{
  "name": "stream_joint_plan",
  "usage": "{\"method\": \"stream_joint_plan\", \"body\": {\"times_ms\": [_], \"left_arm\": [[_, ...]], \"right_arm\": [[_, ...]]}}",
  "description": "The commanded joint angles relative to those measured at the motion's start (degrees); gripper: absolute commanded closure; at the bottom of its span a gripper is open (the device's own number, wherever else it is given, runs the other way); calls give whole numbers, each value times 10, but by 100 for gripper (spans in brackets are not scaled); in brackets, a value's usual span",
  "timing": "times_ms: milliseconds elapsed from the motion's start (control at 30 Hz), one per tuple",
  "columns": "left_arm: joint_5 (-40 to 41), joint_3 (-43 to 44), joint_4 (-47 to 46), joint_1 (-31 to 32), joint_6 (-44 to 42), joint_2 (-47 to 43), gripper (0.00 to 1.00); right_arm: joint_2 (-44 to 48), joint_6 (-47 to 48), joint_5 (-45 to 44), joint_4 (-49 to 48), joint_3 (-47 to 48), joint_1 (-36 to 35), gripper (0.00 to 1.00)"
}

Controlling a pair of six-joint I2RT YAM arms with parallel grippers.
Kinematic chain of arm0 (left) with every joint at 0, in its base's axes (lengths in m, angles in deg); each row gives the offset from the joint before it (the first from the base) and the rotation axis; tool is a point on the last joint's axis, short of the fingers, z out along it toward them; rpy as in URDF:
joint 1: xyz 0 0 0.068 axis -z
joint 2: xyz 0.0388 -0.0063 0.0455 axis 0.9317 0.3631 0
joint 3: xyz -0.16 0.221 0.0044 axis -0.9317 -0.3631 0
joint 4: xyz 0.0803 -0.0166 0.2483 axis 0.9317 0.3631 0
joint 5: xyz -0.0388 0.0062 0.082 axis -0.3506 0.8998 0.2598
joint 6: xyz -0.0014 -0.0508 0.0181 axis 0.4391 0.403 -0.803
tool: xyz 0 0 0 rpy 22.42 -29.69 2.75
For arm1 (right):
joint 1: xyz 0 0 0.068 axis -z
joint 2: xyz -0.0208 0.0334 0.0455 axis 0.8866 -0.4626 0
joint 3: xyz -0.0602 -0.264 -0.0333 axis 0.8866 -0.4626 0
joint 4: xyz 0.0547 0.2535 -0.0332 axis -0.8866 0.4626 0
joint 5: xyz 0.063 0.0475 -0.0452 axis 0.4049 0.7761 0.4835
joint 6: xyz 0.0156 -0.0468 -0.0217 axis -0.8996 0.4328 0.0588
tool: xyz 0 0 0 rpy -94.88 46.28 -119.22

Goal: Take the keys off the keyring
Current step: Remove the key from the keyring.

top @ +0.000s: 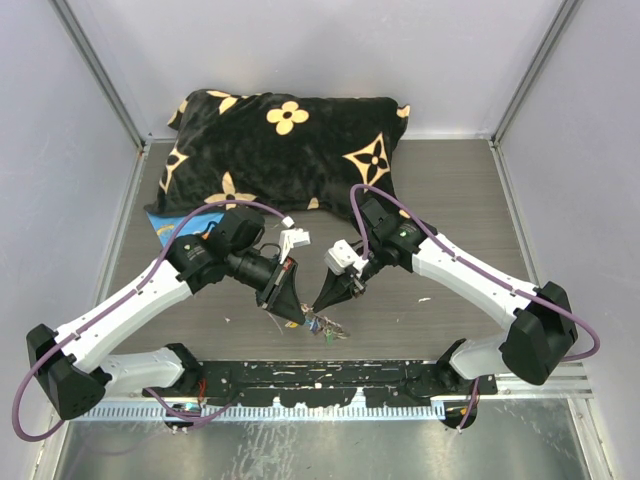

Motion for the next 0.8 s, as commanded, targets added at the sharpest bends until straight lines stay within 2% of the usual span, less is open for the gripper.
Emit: {"method": "stream_joint_plan", "body": {"times_ms": [0, 200, 333, 467, 600, 767], "left_arm": [[-39, 34, -9, 2, -2, -21, 100], [-35, 34, -5, 2, -9, -21, 100], [-34, 36, 1, 2, -12, -20, 100], [-36, 36, -2, 2, -3, -15, 100], [-37, 29, -11, 2, 16, -12, 100], [-32, 23, -21, 2, 41, -14, 100]], "right_arm": [[16, -9, -8, 10, 4, 1, 99], [15, -15, -6, 8, 3, 1, 98], [14, -21, -12, -1, -3, 1, 86], [17, -30, -18, -2, 1, 1, 70], [24, -48, -34, -2, 10, 4, 63], [38, -75, -53, 3, 28, 23, 58]]}}
